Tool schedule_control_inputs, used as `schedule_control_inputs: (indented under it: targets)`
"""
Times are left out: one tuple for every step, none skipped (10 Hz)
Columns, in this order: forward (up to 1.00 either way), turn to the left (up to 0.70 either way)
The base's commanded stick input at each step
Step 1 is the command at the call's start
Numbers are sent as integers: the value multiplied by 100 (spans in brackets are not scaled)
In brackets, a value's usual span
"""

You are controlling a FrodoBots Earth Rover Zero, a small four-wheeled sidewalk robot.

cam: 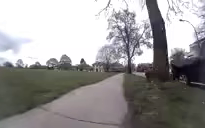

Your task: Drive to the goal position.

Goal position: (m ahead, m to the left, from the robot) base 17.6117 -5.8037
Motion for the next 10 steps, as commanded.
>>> schedule_control_inputs:
  targets:
    - [85,0]
    - [85,0]
    - [85,0]
    - [85,0]
    - [85,0]
    - [85,0]
    - [85,0]
    - [13,0]
    - [78,0]
    - [85,-29]
